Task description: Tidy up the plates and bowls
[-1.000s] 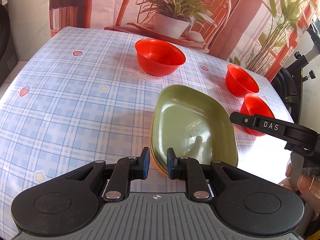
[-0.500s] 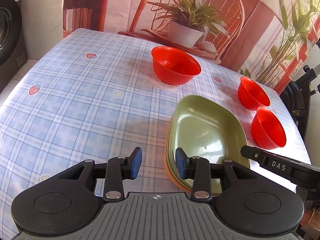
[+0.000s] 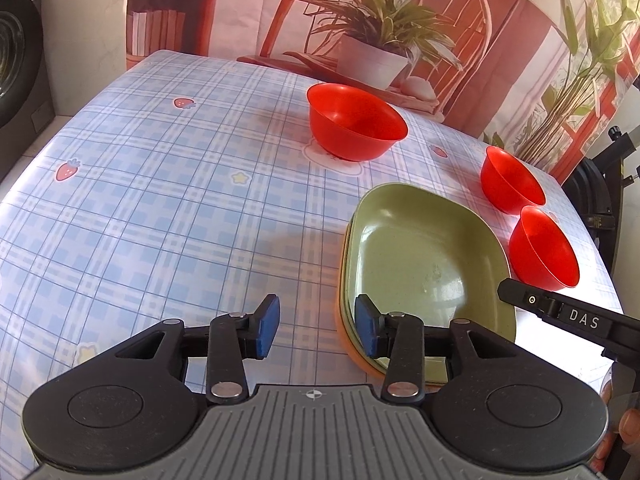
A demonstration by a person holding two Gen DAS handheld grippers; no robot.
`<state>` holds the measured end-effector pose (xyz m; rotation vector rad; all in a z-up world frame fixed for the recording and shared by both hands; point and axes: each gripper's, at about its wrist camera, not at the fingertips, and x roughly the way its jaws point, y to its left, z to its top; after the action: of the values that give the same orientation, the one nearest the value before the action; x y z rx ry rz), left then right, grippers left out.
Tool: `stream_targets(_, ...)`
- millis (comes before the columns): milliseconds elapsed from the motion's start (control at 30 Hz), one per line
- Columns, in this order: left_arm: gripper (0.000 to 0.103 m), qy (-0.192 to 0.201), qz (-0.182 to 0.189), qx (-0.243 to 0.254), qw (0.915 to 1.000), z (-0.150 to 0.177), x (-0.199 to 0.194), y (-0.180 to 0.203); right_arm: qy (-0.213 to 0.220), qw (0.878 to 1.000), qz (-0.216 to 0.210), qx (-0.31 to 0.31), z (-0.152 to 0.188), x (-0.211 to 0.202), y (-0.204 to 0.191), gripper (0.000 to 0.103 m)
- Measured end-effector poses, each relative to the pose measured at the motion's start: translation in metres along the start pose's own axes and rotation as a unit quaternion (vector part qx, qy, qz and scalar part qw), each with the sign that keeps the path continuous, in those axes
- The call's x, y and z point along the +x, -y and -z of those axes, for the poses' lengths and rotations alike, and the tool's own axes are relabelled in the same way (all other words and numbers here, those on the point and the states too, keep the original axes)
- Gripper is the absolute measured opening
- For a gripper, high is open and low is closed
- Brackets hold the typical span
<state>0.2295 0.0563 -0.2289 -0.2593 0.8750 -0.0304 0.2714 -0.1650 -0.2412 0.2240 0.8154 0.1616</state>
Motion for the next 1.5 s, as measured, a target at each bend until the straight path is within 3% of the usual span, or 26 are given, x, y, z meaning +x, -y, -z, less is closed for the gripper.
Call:
stream_targets(400, 0.044, 0.001, -0.006, 0.013, 0.9999, 0.0, -0.003, 0.004, -0.002, 1.0, -0.002, 0.005, 0.0, 0.0, 0.002, 0.024)
stream_targets(633, 0.042, 0.053, 0.017, 0.042, 0.9976, -0.007, -0.023, 0.014, 0.016, 1.0, -0.011, 0.013, -0.002, -0.009, 0.004, 0.024)
stream_targets(967, 0.042, 0.081, 0.008, 0.065, 0.9946, -0.019, -0.034, 0.009, 0.049, 0.999, 0.0, 0.016, -0.01, -0.025, 0.011, 0.025)
stream_targets(1133, 0.042, 0.096, 0.004, 0.092, 0.9911, -0.033, -0.045, 0.003, 0.063, 0.998, 0.006, 0.018, -0.016, -0.03, 0.017, 0.025)
stream_targets(1500, 0.042, 0.125, 0.006, 0.092, 0.9879, -0.086, -0.053, -0.009, 0.094, 0.996, 0.002, 0.002, -0.047, -0.033, 0.028, 0.025)
